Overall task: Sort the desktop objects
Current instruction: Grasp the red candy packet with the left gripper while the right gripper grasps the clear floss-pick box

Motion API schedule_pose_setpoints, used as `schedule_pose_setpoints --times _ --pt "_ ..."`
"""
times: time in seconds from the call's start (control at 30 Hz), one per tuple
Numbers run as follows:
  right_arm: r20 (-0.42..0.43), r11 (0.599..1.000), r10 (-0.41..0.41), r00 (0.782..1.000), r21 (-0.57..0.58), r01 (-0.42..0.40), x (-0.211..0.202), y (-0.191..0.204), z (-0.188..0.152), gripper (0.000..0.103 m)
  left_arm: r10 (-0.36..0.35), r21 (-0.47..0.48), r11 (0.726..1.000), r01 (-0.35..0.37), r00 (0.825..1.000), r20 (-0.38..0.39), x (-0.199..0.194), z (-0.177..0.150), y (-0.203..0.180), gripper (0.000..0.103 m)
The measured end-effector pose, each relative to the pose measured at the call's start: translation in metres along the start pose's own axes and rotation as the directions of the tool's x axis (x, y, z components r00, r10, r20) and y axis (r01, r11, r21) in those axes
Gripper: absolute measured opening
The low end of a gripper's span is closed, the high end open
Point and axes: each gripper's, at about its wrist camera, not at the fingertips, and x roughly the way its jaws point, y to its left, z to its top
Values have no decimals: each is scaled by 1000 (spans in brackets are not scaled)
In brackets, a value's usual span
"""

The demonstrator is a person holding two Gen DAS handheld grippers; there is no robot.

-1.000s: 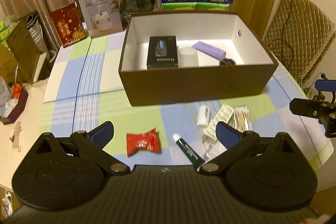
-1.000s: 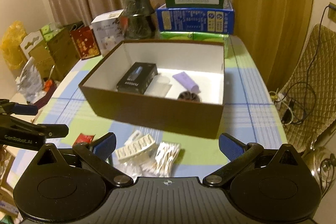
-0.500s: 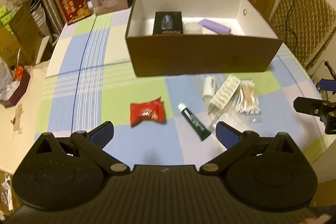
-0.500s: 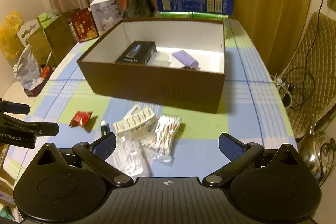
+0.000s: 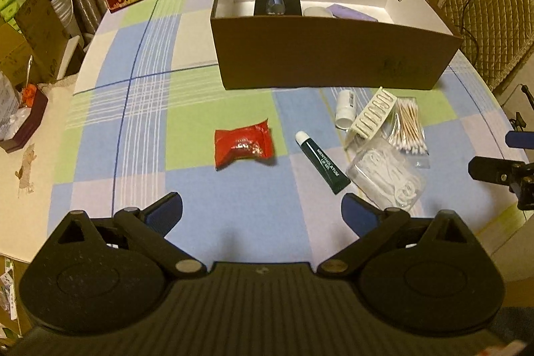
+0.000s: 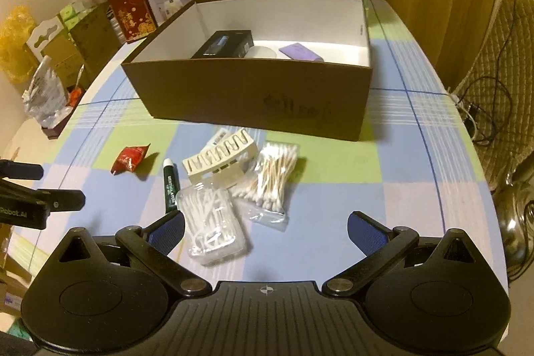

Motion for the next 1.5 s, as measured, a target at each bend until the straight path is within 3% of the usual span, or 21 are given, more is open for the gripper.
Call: schedule_pose_setpoints --times 0.2,0.27,0.67,1.1,1.37,1.5 --pt "0 998 27 1000 -65 -26 10 9 1 98 -5 2 1000 5 1000 -20 9 1 2 98" --pt "0 995 57 998 -82 -57 14 11 0 86 -4 0 1000 4 1000 -23 11 2 3 97" --pt "-90 968 134 987 -203 -150 62 35 0 61 15 -24 1000 -16 999 -51 32 6 19 95" --pt "-132 949 92 987 -288 -127 95 51 -14 54 1 -26 1000 -3 997 -81 44 0 30 95" --pt "-142 946 74 987 -305 -114 89 50 -22 53 -9 2 1000 9 997 -82 53 -1 31 92" --pt "-172 948 92 981 -285 -139 76 36 -31 53 -34 51 998 37 998 -44 58 -1 32 88"
